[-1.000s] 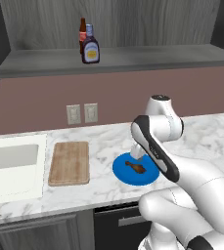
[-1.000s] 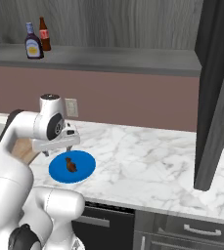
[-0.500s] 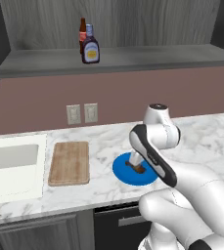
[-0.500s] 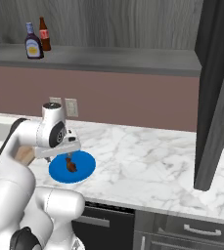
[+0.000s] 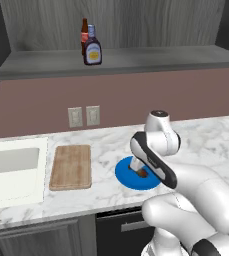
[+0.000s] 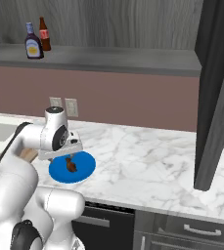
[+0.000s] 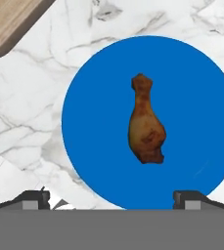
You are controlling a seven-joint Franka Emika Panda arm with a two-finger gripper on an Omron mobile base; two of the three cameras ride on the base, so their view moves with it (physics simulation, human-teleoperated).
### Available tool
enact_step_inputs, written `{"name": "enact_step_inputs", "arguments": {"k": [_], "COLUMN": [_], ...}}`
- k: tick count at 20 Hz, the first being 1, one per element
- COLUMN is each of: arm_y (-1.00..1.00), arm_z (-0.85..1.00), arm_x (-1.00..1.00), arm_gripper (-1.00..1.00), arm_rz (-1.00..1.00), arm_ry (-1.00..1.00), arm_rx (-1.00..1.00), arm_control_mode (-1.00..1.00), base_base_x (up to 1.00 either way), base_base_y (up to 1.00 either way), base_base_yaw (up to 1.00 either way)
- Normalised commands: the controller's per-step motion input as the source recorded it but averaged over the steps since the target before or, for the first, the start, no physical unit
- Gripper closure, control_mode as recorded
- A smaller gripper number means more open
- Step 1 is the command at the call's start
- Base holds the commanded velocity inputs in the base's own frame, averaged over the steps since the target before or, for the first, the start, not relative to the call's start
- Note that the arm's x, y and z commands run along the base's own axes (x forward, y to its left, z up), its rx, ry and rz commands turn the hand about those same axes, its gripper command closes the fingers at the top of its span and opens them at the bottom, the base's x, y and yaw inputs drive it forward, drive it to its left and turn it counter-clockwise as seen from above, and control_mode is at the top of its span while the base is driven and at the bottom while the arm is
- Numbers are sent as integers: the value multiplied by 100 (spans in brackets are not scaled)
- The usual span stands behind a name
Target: Pick the chicken drumstick from the plate and place it on the cutting board. Then pick the condiment bottle from the cabinet and place it next to the cutting board.
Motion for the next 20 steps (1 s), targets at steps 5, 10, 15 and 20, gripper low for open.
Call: {"name": "enact_step_inputs", "arguments": {"k": [5,10,15,20], "arm_y": [1,8,13,7], "arm_z": [-12,-22,-21,-19], "arm_x": [26,22,22,32], "arm_gripper": [-100,-100,-100,-100], "arm_rz": [0,0,1,1], "arm_ry": [0,0,0,0], "arm_rx": [0,0,0,0], "arm_control_mode": [-100,-100,-100,-100], "base_base_x": [0,0,0,0], "base_base_y": [0,0,0,0], "base_base_yaw": [0,0,0,0]}}
